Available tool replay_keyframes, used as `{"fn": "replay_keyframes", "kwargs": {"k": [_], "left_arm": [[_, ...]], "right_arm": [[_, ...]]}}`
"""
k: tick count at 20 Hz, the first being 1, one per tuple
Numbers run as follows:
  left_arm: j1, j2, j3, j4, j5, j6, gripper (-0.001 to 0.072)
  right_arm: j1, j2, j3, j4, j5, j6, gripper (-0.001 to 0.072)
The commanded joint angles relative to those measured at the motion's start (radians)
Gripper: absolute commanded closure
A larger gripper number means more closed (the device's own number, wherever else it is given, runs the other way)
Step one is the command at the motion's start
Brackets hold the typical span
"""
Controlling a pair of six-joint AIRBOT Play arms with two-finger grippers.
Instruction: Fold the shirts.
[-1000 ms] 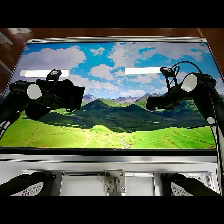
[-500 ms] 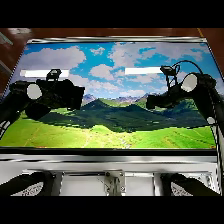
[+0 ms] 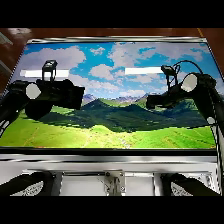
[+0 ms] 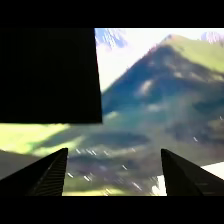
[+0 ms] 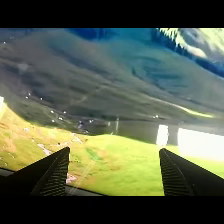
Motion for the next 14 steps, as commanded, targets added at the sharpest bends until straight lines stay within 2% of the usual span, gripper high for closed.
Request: {"fn": "replay_keyframes", "kwargs": {"k": [1,3,6,7,8,12,14], "left_arm": [[0.085,0.000,0.000,0.142,0.127,0.014,0.0001],[0.208,0.000,0.000,0.189,0.187,-0.002,0.0001],[0.431,-0.010,0.002,0.183,0.340,-0.251,0.0001],[0.486,-0.035,0.018,0.172,0.343,-0.277,0.0001],[0.526,-0.082,0.050,0.160,0.311,-0.254,0.0000],[0.536,-0.377,0.289,0.099,0.052,-0.029,0.0000],[0.517,-0.525,0.418,0.034,-0.020,0.018,-0.0001]], "right_arm": [[0.000,0.000,0.000,0.002,-0.003,0.062,0.0042],[0.000,0.000,0.000,0.002,-0.014,0.089,0.0042],[0.000,0.000,0.000,0.002,-0.053,0.160,0.0042],[0.000,0.000,0.000,0.003,-0.063,0.182,0.0042],[0.000,0.000,0.000,0.002,-0.070,0.188,0.0042],[0.000,0.000,0.000,-0.007,-0.073,0.199,0.0042],[0.000,0.000,0.000,-0.008,-0.072,0.204,0.0042]]}}
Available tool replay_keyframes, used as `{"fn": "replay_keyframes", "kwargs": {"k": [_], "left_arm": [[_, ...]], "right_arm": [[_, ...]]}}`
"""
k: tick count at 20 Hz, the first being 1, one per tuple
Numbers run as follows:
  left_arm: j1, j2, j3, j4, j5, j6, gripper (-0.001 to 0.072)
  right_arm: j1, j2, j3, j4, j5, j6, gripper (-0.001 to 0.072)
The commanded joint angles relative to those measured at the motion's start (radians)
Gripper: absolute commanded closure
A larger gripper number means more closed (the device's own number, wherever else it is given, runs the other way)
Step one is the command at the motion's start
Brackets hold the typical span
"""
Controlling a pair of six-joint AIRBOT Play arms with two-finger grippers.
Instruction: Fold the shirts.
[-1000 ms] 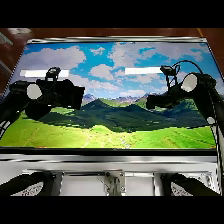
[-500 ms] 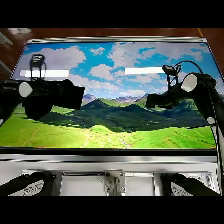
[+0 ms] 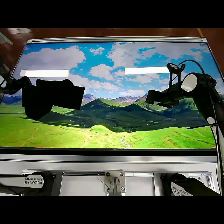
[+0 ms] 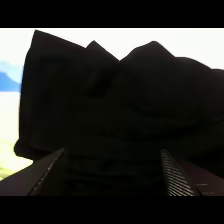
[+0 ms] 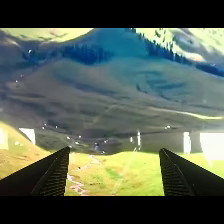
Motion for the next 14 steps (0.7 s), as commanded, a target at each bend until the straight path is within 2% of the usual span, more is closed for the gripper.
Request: {"fn": "replay_keyframes", "kwargs": {"k": [1,4,8,9,10,14], "left_arm": [[-0.002,-0.240,0.208,-0.101,-0.155,0.099,-0.0001],[-0.037,-0.365,0.338,-0.125,-0.235,0.135,-0.0001],[-0.064,-0.433,0.404,-0.125,-0.325,0.150,0.0017],[-0.065,-0.434,0.404,-0.125,-0.340,0.150,0.0274],[-0.065,-0.431,0.404,-0.126,-0.356,0.150,0.0645],[-0.070,-0.371,0.450,-0.141,-0.445,0.151,0.0664]], "right_arm": [[0.000,0.000,0.000,-0.003,-0.005,0.023,0.0042],[0.000,0.000,0.000,-0.003,-0.005,0.029,0.0042],[0.000,-0.005,0.000,-0.002,-0.008,0.033,0.0042],[0.000,-0.008,0.000,0.000,-0.008,0.036,0.0042],[0.000,-0.010,0.000,0.000,-0.008,0.037,0.0042],[0.000,-0.010,0.000,-0.001,-0.010,0.035,0.0042]]}}
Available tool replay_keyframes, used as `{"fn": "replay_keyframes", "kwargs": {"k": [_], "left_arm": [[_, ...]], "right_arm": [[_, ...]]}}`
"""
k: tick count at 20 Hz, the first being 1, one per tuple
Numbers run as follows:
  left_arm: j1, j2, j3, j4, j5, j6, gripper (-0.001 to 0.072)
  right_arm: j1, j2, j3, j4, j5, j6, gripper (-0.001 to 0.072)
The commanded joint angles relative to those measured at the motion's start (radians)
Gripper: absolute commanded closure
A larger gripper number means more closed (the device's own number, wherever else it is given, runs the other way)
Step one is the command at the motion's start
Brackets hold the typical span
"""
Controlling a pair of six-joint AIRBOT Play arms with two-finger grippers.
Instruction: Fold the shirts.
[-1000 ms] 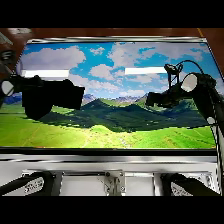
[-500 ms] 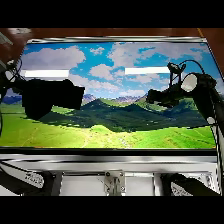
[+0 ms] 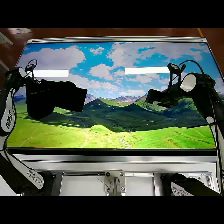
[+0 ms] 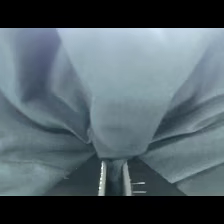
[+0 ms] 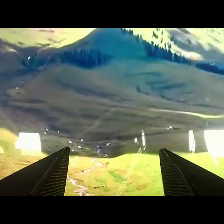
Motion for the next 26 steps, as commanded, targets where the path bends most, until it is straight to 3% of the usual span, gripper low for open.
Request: {"fn": "replay_keyframes", "kwargs": {"k": [1,6,11,17,23,24,26], "left_arm": [[-0.013,0.076,0.041,-0.038,-0.074,0.006,0.0665],[-0.126,0.405,0.043,-0.241,-0.100,0.081,0.0665],[-0.426,0.650,0.043,-0.294,-0.150,0.024,0.0665],[-0.789,0.580,-0.024,-0.143,-0.138,-0.151,0.0665],[-0.944,0.343,-0.164,-0.149,-0.006,-0.201,0.0664],[-0.941,0.307,-0.163,-0.169,0.008,-0.237,0.0598],[-0.900,0.291,-0.163,-0.248,0.055,-0.271,0.0022]], "right_arm": [[0.000,-0.002,0.000,-0.003,-0.002,-0.004,0.0042],[-0.003,0.000,0.001,-0.074,0.070,-0.084,0.0042],[-0.003,0.022,0.003,-0.253,0.264,-0.243,0.0042],[-0.003,0.086,0.004,-0.378,0.431,-0.350,0.0042],[-0.003,0.120,0.004,-0.298,0.407,-0.335,0.0042],[-0.003,0.120,0.004,-0.285,0.389,-0.327,0.0042],[-0.002,0.120,0.004,-0.265,0.347,-0.304,0.0042]]}}
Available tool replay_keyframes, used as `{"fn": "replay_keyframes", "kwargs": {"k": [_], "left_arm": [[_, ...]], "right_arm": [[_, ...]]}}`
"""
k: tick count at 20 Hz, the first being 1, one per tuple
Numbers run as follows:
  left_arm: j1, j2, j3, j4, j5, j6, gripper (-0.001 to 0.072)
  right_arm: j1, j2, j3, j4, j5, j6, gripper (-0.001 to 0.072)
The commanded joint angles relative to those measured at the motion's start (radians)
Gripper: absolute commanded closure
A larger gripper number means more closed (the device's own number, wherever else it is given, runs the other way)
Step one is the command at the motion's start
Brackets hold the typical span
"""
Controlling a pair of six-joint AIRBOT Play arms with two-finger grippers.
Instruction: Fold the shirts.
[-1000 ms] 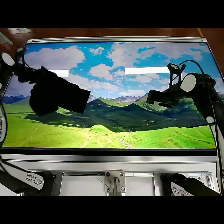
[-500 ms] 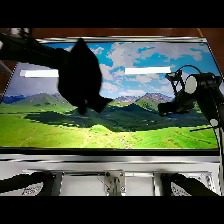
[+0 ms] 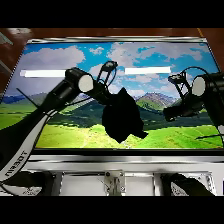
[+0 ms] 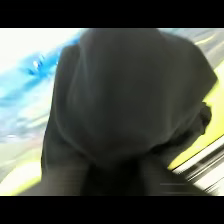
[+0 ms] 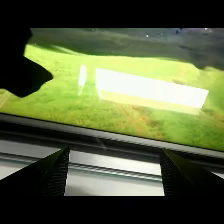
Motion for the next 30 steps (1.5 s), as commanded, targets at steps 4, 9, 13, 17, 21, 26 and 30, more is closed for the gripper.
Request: {"fn": "replay_keyframes", "kwargs": {"k": [4,9,13,17,21,26,30], "left_arm": [[0.192,0.017,0.008,-0.134,-0.065,-0.022,-0.0002],[0.407,0.201,-0.163,-0.107,-0.283,0.073,-0.0001],[0.380,0.291,-0.571,-0.351,-0.043,0.125,-0.0001],[0.272,0.252,-0.830,-0.643,0.289,0.256,0.0000],[0.174,0.132,-0.829,-0.697,0.425,0.282,0.0001],[0.143,0.040,-0.764,-0.731,0.474,0.289,0.0252],[0.148,0.043,-0.731,-0.731,0.468,0.289,0.0663]], "right_arm": [[-0.001,-0.004,0.001,-0.023,-0.142,0.036,0.0042],[-0.164,-0.082,0.000,-0.007,-0.132,0.034,0.0041],[-0.428,-0.165,-0.048,0.469,-0.091,-0.080,0.0041],[-0.461,-0.192,-0.145,0.519,-0.049,-0.120,0.0041],[-0.410,-0.192,-0.250,0.517,-0.089,-0.127,0.0042],[-0.299,-0.192,-0.348,0.518,-0.196,-0.126,0.0041],[-0.206,-0.192,-0.429,0.525,-0.329,-0.093,0.0041]]}}
